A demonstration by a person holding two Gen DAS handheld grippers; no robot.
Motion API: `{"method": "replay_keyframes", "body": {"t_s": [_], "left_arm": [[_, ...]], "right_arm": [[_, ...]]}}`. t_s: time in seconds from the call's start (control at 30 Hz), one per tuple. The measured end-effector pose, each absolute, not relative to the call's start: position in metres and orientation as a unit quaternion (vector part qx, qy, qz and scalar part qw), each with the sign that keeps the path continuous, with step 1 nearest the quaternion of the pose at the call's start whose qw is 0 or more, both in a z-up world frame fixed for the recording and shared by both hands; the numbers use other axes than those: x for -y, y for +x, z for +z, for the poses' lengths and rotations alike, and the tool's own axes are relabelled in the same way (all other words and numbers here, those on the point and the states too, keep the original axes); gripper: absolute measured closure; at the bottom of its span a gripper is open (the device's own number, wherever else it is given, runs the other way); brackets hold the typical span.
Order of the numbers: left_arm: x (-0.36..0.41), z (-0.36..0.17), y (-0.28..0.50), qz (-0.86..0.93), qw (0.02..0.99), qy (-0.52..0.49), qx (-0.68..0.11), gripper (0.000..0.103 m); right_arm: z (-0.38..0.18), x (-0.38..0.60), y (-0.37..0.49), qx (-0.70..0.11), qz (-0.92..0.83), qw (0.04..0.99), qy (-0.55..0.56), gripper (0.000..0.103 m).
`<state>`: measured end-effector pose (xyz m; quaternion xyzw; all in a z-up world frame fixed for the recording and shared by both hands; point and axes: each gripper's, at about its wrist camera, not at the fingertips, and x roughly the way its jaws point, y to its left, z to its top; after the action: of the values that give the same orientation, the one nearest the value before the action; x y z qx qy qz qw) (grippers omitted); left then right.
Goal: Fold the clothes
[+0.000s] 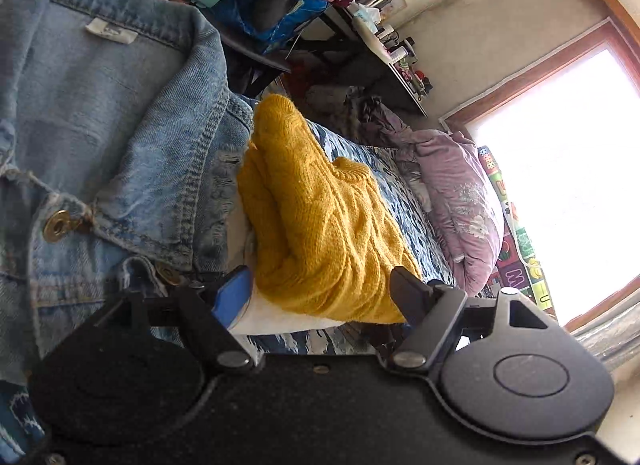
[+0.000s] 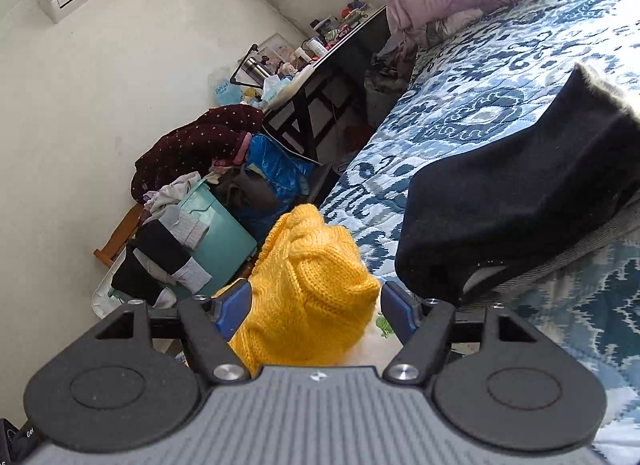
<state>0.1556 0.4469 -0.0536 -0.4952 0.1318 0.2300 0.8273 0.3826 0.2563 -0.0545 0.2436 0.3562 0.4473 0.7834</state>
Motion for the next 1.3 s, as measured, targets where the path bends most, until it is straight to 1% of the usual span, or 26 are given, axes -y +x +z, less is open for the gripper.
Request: {"method": "replay_keyframes", "body": {"t_s": [0.13,0.17,0.2,0.27,0.33,0.37,0.47,0.57,0.67,0.73,0.9,1.03,1.23,1.3], "left_arm": [[-0.41,-0.056,0.13,0.212,0.838,-0.479,-0.155,0.026],[-0.401,-0.057,0.125,0.206,0.84,-0.475,-0.164,0.026],[-0.39,-0.058,0.119,0.202,0.841,-0.469,-0.177,0.024],[-0.364,-0.06,0.109,0.187,0.849,-0.45,-0.205,0.018],[-0.334,-0.066,0.097,0.161,0.854,-0.437,-0.231,0.011],[-0.316,-0.069,0.096,0.141,0.856,-0.428,-0.253,0.01],[-0.265,-0.074,0.089,0.093,0.859,-0.404,-0.301,0.0],[-0.208,-0.067,0.083,0.058,0.889,-0.322,-0.32,0.0],[-0.154,-0.051,0.082,0.051,0.917,-0.216,-0.332,0.0],[-0.124,-0.04,0.08,0.034,0.929,-0.164,-0.331,0.0],[-0.069,-0.021,0.063,-0.001,0.95,-0.089,-0.3,0.0],[-0.044,-0.017,0.045,-0.001,0.95,-0.064,-0.306,0.0],[-0.03,-0.008,0.025,0.005,0.947,-0.053,-0.318,0.0],[-0.031,-0.002,0.02,0.017,0.949,-0.059,-0.31,0.0]], "right_arm": [[-0.046,-0.198,0.337,-0.356,0.441,0.799,0.199,0.019],[-0.045,-0.18,0.324,-0.36,0.433,0.805,0.188,0.017],[-0.044,-0.161,0.31,-0.36,0.422,0.813,0.179,0.016],[-0.044,-0.123,0.281,-0.359,0.4,0.828,0.16,0.006],[-0.044,-0.087,0.258,-0.361,0.377,0.84,0.145,0.002],[-0.045,-0.065,0.244,-0.37,0.356,0.847,0.137,0.001],[-0.043,-0.011,0.211,-0.377,0.295,0.87,0.122,0.001],[-0.038,0.036,0.177,-0.371,0.228,0.895,0.093,0.0],[-0.034,0.077,0.151,-0.379,0.178,0.905,0.079,0.0],[-0.032,0.104,0.135,-0.386,0.142,0.908,0.076,0.0],[-0.026,0.156,0.095,-0.377,0.088,0.918,0.092,0.0],[-0.023,0.173,0.074,-0.363,0.07,0.925,0.088,0.0],[-0.014,0.184,0.054,-0.352,0.075,0.929,0.086,0.0],[-0.008,0.185,0.049,-0.349,0.078,0.93,0.084,0.0]]}}
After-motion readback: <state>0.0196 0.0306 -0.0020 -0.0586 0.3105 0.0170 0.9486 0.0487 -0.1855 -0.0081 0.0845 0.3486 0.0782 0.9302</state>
